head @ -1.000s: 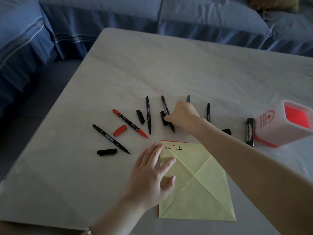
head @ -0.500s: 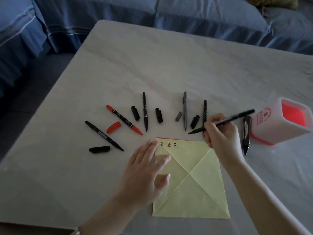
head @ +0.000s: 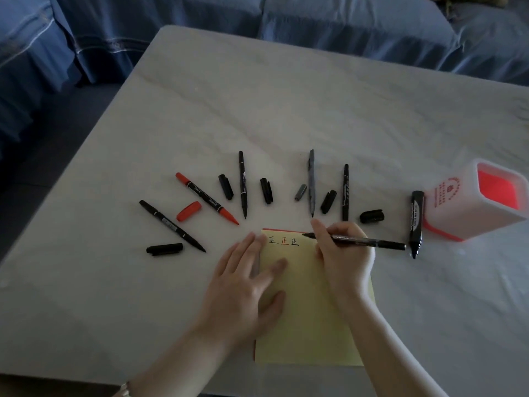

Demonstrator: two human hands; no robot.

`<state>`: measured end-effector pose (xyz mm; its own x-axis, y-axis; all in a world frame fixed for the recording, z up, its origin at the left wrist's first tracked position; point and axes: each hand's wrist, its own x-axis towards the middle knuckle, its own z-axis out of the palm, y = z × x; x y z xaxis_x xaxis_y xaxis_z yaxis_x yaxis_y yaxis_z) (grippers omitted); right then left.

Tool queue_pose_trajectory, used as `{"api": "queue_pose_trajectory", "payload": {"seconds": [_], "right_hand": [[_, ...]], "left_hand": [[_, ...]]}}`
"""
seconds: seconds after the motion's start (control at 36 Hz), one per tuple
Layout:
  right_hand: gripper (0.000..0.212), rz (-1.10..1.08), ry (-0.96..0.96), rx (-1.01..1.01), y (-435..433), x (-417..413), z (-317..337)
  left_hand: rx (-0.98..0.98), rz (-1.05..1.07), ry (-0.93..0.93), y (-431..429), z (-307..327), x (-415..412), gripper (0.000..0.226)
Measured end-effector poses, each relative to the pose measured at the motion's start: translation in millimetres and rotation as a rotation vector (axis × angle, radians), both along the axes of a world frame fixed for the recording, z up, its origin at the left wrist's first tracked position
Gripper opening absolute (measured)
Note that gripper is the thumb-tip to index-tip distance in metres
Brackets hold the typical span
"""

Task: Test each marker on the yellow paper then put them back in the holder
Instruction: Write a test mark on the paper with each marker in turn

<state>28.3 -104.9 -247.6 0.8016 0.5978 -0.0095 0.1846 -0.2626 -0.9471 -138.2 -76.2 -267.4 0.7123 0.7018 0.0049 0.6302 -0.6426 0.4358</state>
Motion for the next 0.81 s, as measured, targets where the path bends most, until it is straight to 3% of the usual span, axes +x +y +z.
{"api": "queue_pose_trajectory", "payload": {"seconds": [0.11, 0.81], "right_hand": [[0.035, -0.082, -0.057, -0.001, -1.4, 0.6, -5.7], [0.036, -0.079, -0.146, -0.036, 0.3, -0.6, -10.8]], "left_hand": [[-0.004, -0.005, 0.005, 0.3, 0.4, 0.6, 0.045], [0.02, -0.005, -0.006, 1.1, -0.1, 0.6, 0.045]]}}
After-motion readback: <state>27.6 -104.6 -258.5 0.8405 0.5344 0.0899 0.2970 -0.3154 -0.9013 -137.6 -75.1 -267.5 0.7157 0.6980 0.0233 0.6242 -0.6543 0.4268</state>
